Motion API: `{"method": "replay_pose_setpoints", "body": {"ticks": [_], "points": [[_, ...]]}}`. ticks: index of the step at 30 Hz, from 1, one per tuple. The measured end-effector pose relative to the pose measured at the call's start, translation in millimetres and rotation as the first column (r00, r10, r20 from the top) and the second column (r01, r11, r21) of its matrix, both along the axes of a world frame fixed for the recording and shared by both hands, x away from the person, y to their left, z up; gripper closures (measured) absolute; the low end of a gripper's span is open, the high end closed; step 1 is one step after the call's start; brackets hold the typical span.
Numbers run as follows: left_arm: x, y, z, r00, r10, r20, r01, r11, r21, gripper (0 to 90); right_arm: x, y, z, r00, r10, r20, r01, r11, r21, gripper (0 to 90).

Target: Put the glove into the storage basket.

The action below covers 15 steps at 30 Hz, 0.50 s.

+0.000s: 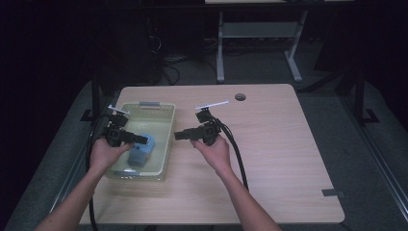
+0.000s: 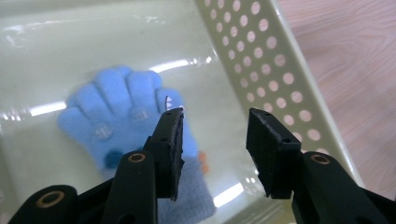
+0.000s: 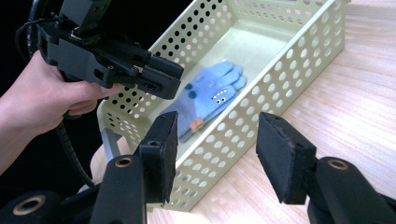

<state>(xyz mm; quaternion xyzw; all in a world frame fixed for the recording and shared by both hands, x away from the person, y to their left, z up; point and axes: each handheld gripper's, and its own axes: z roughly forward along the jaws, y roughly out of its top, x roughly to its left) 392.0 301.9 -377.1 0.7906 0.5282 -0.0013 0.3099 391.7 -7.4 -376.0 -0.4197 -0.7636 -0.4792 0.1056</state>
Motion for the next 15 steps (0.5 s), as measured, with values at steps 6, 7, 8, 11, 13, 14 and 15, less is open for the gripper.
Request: {"method": "replay_pose_setpoints", "body": {"ticks": [6,7,8,11,13,14,15], "points": [[-0.6,0.6,3.3,1.0000,0.000,0.004,0.000,0.9991,-0.042,52.0,-0.1,-7.0,2.1,1.0000,0.000,0.001,0.000,1.000,0.006,45.7],[-0.9,0.9,4.0,1.0000,0.002,0.007,-0.002,0.9986,-0.053,51.6,0.0,-8.7,2.5,1.0000,-0.003,0.004,0.003,1.000,0.007,45.5],[-1.5,0.9,5.2,0.9998,0.007,0.016,-0.006,0.9984,-0.056,51.7,-0.2,-9.8,3.2,0.9999,-0.010,0.003,0.010,1.000,0.008,45.4],[-2.7,1.0,7.9,0.9996,0.004,0.027,-0.003,0.9981,-0.061,51.9,-0.4,-14.2,4.8,0.9999,-0.007,0.007,0.007,1.000,0.012,44.6],[-3.5,0.8,9.8,0.9995,0.002,0.031,0.000,0.9975,-0.070,51.8,-0.7,-16.6,5.8,0.9999,-0.008,0.012,0.008,1.000,0.004,43.5],[-4.0,0.3,11.4,0.9993,0.002,0.038,0.000,0.9970,-0.077,51.6,-0.5,-17.7,5.9,0.9998,-0.014,0.015,0.014,1.000,0.007,42.5],[-4.3,-0.2,12.7,0.9991,0.002,0.043,0.002,0.9966,-0.082,51.3,-0.4,-19.2,6.5,0.9997,-0.021,0.012,0.020,1.000,0.009,42.3]]}}
